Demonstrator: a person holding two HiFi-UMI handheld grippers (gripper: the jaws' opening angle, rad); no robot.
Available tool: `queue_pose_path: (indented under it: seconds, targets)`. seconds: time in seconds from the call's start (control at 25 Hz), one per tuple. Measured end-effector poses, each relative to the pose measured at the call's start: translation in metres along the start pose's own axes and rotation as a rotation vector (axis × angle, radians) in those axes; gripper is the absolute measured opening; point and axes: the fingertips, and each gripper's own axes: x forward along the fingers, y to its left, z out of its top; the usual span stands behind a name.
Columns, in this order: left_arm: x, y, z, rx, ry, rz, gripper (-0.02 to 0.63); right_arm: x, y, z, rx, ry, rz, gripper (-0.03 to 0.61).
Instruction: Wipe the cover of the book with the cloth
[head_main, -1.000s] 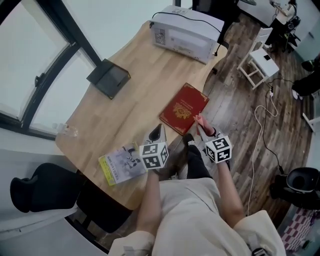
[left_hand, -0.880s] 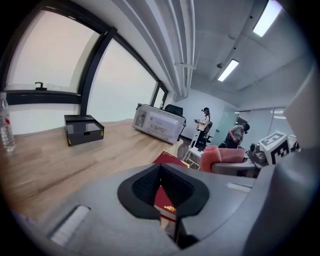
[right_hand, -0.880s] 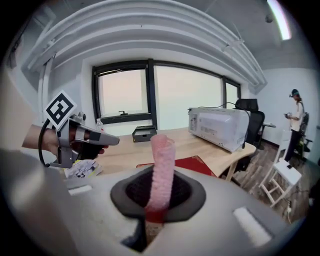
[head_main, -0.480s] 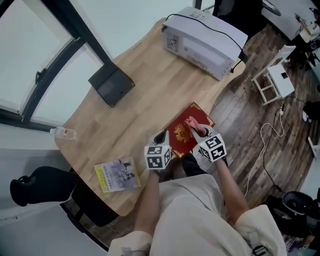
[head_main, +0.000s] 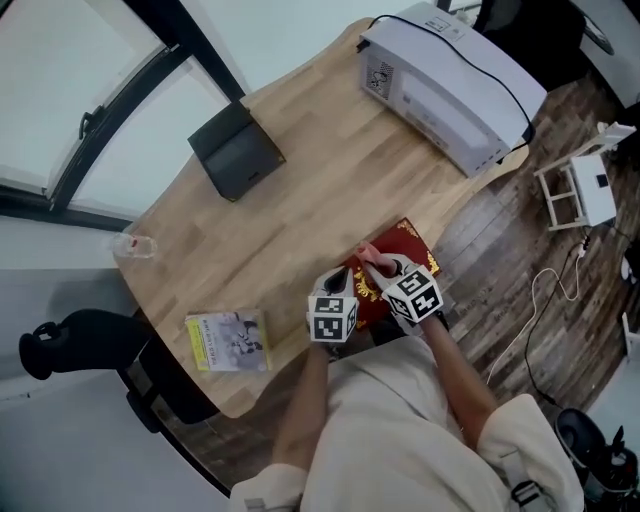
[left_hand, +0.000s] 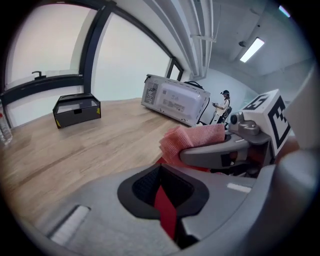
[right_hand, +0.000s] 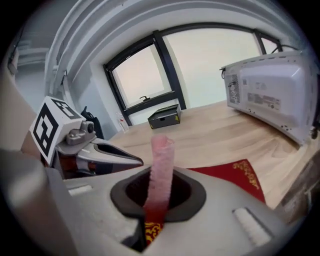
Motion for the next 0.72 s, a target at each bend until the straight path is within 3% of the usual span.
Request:
queue_pose_path:
  seconds: [0.12,0.32,0.48,0.72]
  targets:
    - [0.010,0.007,-0.005,-0.044,0.017,0.040,0.008,0.016,0.005,-0.003,0.038,0.078,0.103,0.025]
    - [0.017,0.013,-0.017,-0.103,0.041,0.072,0.008,0.031,0.001,-0.022,-0.007,0.228,0.123,0.025]
    - [0.017,0.016,-0.017,-0.106,0.029,0.074,0.008,0.035,0.000,-0.023,-0.045,0.234,0.126,0.025]
    - [0.023,0.012,-0.023,-0.036,0.070,0.112,0.008,0.035,0.001,-0.023,-0.080,0.222,0.103,0.025]
